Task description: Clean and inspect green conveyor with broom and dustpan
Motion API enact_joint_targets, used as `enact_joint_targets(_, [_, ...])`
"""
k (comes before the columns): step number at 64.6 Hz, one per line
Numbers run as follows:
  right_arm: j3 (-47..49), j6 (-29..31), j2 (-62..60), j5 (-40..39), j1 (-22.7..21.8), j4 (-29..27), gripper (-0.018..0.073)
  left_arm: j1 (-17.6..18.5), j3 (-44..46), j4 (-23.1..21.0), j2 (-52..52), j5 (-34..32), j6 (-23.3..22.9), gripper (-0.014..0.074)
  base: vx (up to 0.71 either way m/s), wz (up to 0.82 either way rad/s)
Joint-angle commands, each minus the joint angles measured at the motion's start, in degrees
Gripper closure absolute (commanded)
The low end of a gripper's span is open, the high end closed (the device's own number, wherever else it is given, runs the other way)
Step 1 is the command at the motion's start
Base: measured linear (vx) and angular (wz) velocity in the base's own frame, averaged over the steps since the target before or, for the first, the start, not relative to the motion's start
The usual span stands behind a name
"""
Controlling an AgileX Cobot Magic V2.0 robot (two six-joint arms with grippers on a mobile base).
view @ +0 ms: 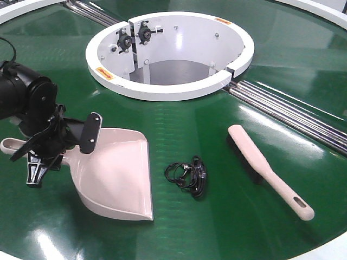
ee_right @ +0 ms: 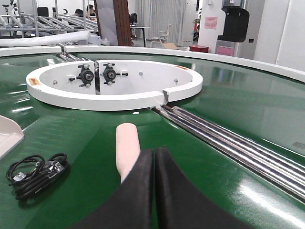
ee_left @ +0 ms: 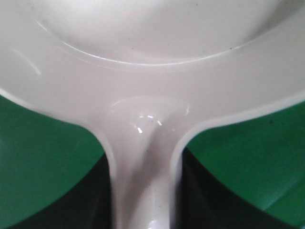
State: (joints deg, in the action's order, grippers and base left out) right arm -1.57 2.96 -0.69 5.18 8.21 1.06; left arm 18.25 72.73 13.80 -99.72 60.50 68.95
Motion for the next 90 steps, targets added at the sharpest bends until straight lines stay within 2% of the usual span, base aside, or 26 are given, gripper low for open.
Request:
enact_joint_targets(1, [-0.2, 0.1, -0.6, -4.0, 0.0, 0.3, 0.0568, 0.9, 1.1, -0.6, 1.9, 3.3, 2.2, 0.0603, 0.00, 0.00])
enact_joint_targets(63, [-0.2, 0.1, -0.6, -4.1, 0.0, 0.3, 0.0568, 0.9, 1.1, -0.6, 1.9, 3.3, 2.2, 0.0603, 0.00, 0.00])
enact_joint_targets(67, [-0.1, 0.1, -0.6, -6.7, 0.0, 0.3, 0.0568, 0.9, 1.1, -0.6, 1.9, 3.3, 2.2, 0.0603, 0.00, 0.00])
enact_joint_targets(77, [0.2, -0.1, -0.6, -19.4, 0.0, 0.2, 0.0568, 0.9, 1.1, -0.6, 1.9, 3.3, 2.2, 0.0603, 0.00, 0.00])
enact_joint_targets(80, [1.4, -0.1, -0.1, -20.7, 0.0, -0.3, 0.0568, 0.9, 1.1, -0.6, 1.9, 3.3, 2.2, 0.0603, 0.00, 0.00])
enact_joint_targets(90, [8.9, -0.3, 6.6, -13.2, 0.0, -6.4, 0.0568, 0.9, 1.1, -0.6, 1.9, 3.3, 2.2, 0.0603, 0.00, 0.00])
